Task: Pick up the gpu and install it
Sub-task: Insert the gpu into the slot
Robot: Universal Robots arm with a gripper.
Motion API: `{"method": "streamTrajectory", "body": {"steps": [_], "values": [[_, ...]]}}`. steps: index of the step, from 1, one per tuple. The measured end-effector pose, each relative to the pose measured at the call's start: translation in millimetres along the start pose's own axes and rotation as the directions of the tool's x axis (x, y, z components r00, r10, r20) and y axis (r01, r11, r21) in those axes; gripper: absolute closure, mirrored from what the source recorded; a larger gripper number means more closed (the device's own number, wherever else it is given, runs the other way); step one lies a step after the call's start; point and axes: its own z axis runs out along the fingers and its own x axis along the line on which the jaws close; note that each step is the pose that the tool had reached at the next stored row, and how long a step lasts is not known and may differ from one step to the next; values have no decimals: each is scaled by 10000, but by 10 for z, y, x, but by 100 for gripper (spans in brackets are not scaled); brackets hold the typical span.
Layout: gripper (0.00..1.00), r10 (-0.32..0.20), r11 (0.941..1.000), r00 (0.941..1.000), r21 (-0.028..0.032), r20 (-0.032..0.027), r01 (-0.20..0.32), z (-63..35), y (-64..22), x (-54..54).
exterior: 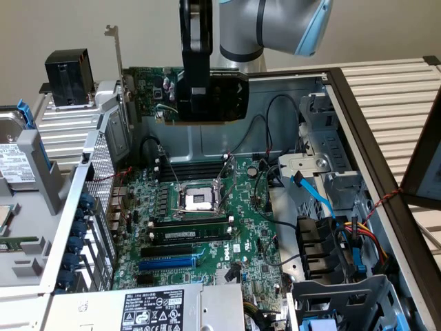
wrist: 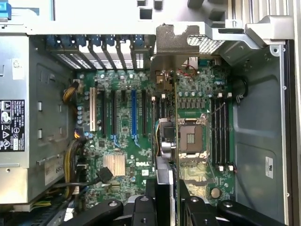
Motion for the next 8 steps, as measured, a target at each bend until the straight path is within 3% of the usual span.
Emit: {"method": "streamTrajectory", "body": {"steps": [2,3,8], "values": [[72,-107,9999,9999,5,-3,107,9,1,10],[72,-122,9999,9999,35,0,122,14,8,17],[72,-145,9989,9999,453,-45,147,30,88,30]]}}
